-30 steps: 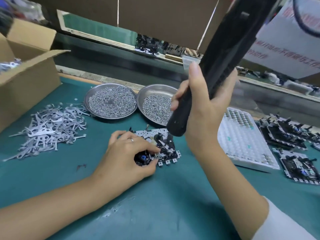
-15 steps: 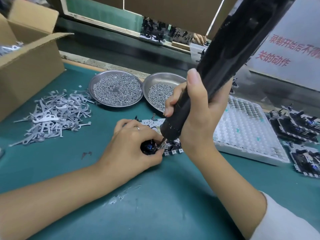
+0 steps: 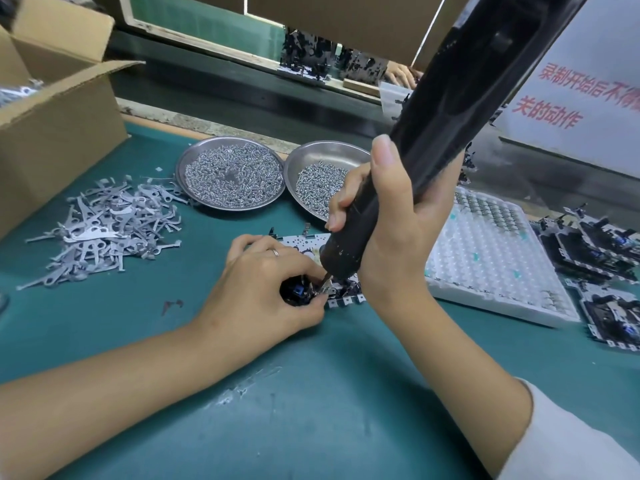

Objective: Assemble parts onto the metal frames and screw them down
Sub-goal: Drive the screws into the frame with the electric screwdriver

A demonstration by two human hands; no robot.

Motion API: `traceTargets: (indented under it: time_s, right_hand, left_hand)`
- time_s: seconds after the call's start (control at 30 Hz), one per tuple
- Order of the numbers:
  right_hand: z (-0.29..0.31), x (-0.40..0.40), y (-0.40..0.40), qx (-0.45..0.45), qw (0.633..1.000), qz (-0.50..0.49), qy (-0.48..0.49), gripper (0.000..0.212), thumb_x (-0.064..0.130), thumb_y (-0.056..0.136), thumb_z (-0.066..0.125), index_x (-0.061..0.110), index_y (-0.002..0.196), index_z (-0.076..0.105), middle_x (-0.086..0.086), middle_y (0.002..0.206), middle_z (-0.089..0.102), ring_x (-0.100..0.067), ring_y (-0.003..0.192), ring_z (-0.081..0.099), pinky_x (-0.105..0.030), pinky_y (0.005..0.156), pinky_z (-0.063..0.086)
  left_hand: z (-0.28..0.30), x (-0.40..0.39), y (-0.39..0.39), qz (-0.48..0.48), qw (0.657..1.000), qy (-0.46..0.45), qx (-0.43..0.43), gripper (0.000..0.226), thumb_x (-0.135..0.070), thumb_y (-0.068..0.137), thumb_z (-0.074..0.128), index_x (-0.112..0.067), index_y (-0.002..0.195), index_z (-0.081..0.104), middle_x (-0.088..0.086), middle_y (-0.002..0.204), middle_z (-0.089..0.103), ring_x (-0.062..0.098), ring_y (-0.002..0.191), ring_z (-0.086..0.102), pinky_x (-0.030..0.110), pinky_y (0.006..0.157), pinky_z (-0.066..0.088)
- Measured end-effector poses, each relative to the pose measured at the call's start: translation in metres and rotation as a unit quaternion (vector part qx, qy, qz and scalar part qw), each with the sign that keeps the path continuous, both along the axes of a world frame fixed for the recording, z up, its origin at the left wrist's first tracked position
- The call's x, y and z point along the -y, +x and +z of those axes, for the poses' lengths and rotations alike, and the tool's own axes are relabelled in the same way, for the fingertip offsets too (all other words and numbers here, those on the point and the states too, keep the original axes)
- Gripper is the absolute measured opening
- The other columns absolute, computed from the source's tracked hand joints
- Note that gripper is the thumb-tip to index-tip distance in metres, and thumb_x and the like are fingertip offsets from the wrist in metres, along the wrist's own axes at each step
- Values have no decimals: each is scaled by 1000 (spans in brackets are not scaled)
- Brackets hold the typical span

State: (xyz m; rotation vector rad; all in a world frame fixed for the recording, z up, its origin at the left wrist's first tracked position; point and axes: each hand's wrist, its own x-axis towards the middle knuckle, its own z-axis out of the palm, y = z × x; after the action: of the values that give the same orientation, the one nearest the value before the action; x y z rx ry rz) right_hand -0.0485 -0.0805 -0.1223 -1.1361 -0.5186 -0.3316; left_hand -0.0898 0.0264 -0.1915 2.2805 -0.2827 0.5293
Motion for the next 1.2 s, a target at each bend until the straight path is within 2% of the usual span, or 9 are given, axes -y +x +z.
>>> traceTargets:
  time_s: [0.2, 0.37, 0.47, 0.67, 0.8, 0.9, 1.2]
  right_hand:
    - [-1, 0, -1, -4, 1000, 1, 1, 25, 20, 83, 58, 12, 93, 36, -7, 51, 45, -22, 34, 42, -23, 41, 37]
    - [-1, 0, 0, 4, 1000, -2, -5, 26, 20, 84, 57, 11, 94, 36, -5, 51, 46, -21, 34, 43, -22, 40, 37]
    - [-2, 0, 0, 1, 1000, 1, -5, 25, 21, 83, 57, 12, 94, 36, -4, 51, 46, -20, 34, 43, -22, 40, 38]
    - [-3, 0, 0, 4, 1000, 2, -5, 25, 20, 83, 58, 13, 93, 36, -4, 52, 46, -20, 34, 43, -21, 41, 38]
    - [-4, 0, 0, 2, 1000, 5, -5, 25, 20, 83, 58, 13, 95, 37, -6, 54, 46, -21, 35, 43, -21, 41, 38]
    - [-5, 0, 0, 2, 1000, 5, -8, 26, 20, 84, 58, 12, 95, 36, -7, 55, 46, -22, 35, 44, -22, 41, 38]
    - [6, 13, 11, 28, 999, -16, 2, 21, 21, 85, 57, 15, 92, 38, -5, 50, 48, -23, 34, 43, -24, 41, 38]
  left_hand:
    - [1, 0, -1, -4, 1000, -2, 0, 14, -34, 61, 71, -37, 74, 64, -29, 69, 51, 3, 78, 47, 25, 89, 27]
    - [2, 1, -1, -2, 1000, -2, 1, 12, -33, 61, 71, -29, 72, 69, -25, 69, 54, 4, 79, 48, 25, 88, 28]
    - [2, 1, -1, -2, 1000, -6, 2, 12, -33, 61, 72, -32, 72, 68, -28, 69, 52, 4, 79, 48, 24, 87, 28]
    - [4, 1, -1, -4, 1000, -9, 1, 29, -32, 61, 72, -45, 73, 50, -32, 69, 49, 4, 79, 47, 25, 87, 29]
    - [2, 0, 0, -7, 1000, -6, 2, 13, -30, 60, 73, -33, 70, 66, -30, 68, 49, 6, 77, 47, 24, 85, 30]
    - [0, 0, 0, -7, 1000, 3, 3, 12, -29, 59, 73, -25, 71, 70, -29, 69, 50, 7, 77, 46, 23, 84, 30]
    - [-1, 0, 0, 2, 1000, -18, -9, 20, -30, 60, 73, -29, 79, 75, -27, 73, 55, 8, 83, 50, 15, 92, 30]
